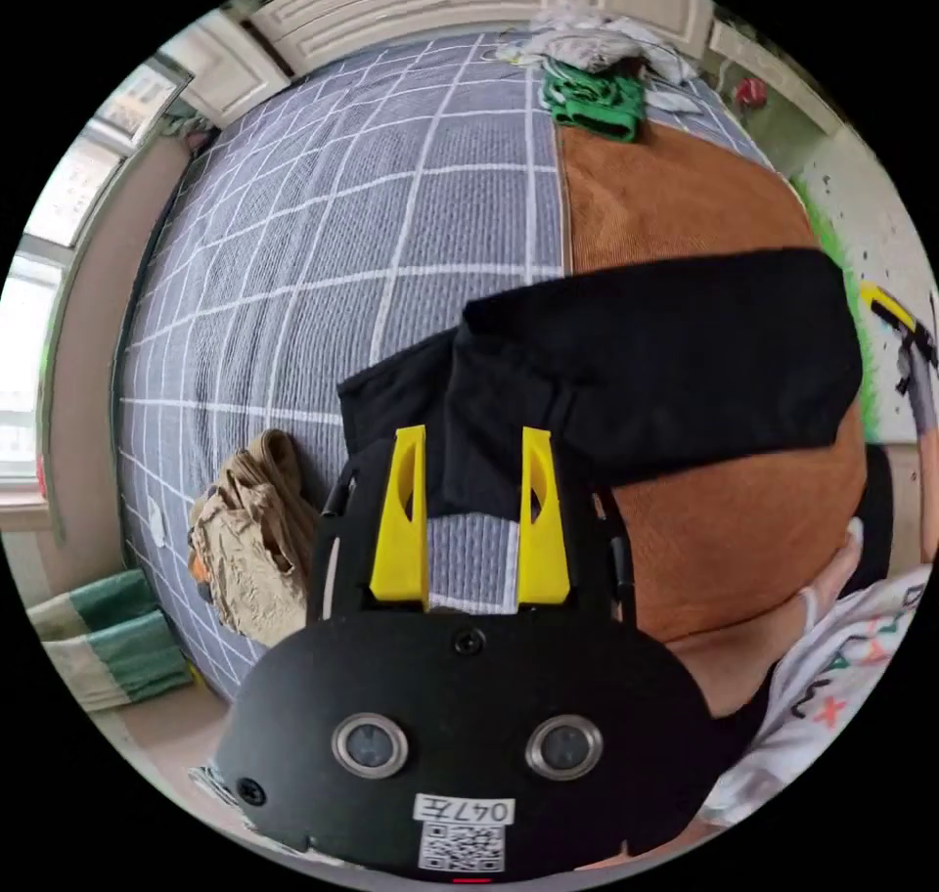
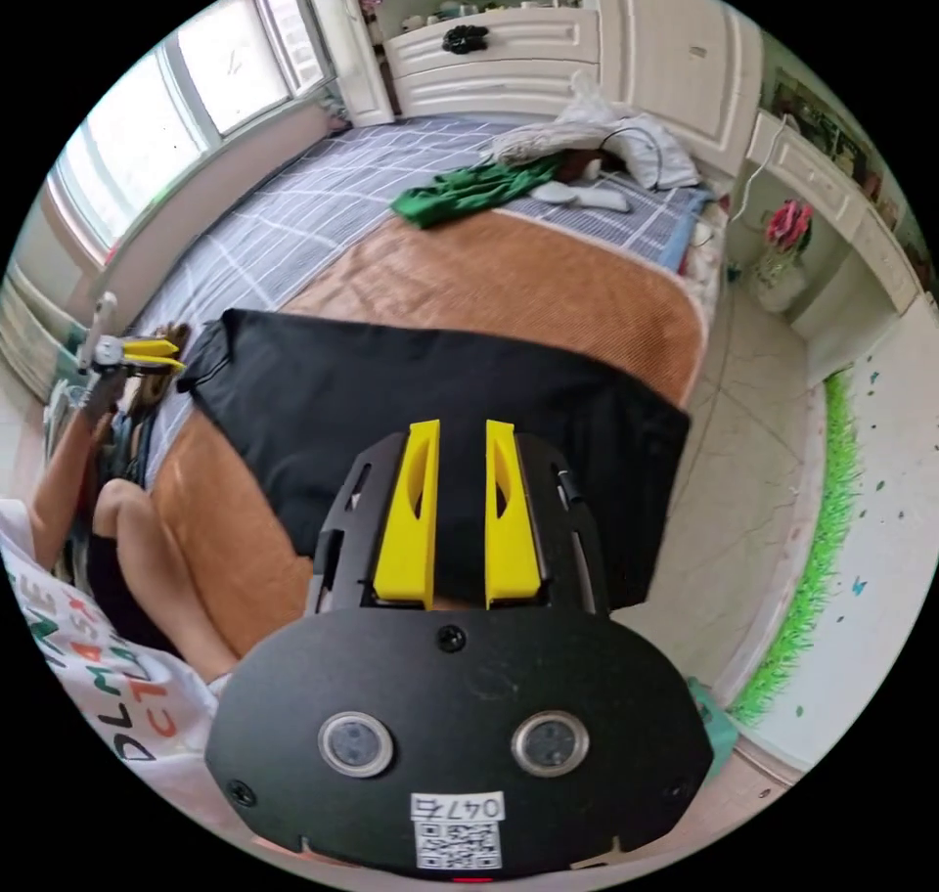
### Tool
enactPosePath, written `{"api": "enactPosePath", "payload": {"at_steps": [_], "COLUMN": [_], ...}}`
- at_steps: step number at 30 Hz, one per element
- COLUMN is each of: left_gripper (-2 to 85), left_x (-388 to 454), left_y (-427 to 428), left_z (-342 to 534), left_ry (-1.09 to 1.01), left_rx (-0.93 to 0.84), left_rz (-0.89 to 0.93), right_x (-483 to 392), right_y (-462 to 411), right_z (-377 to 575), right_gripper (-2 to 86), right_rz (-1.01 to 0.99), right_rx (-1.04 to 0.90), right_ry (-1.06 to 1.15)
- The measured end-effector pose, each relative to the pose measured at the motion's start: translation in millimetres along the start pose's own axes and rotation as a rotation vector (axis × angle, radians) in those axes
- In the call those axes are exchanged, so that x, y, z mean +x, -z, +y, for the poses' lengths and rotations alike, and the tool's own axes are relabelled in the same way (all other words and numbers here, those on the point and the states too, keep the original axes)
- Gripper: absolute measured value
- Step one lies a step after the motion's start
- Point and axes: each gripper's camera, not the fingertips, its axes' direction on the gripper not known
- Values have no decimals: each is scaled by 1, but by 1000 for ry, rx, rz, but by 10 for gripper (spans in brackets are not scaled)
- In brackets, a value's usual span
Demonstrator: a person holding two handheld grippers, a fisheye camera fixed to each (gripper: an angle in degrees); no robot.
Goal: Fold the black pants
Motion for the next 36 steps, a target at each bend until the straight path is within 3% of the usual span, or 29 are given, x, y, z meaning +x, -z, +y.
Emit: {"api": "enactPosePath", "payload": {"at_steps": [3, 8, 14, 19, 21, 22, 24, 27, 30, 36], "left_gripper": [134, 131, 32, -3, -5, -6, -5, 3, 46, 110], "left_x": [35, 48, 50, -16, -78, -94, -150, -173, -173, -141], "left_y": [-25, -59, -123, -139, -162, -173, -230, -297, -335, -387], "left_z": [69, 140, 211, 276, 314, 323, 372, 432, 481, 544], "left_ry": [-147, -203, -315, -2, 313, 400, 804, 1077, 1193, 1155], "left_rx": [73, 187, 117, 281, 335, 323, 200, 116, 126, 194], "left_rz": [-62, -169, -138, 135, 294, 337, 437, 534, 516, 541], "right_x": [-26, -47, -51, -52, -52, -53, -55, -57, -58, -51], "right_y": [1, 29, 73, 89, 92, 94, 99, 110, 121, 138], "right_z": [38, 73, 90, 101, 102, 102, 101, 98, 96, 96], "right_gripper": [26, 16, 5, 0, -1, -1, -1, -1, -1, 1], "right_rz": [-74, -101, -99, -124, -143, -155, -164, -170, -161, -160], "right_rx": [-42, -65, -20, -9, -10, -9, -5, 2, 2, -14], "right_ry": [-8, 3, -22, -47, -55, -58, -57, -48, -37, -36]}}
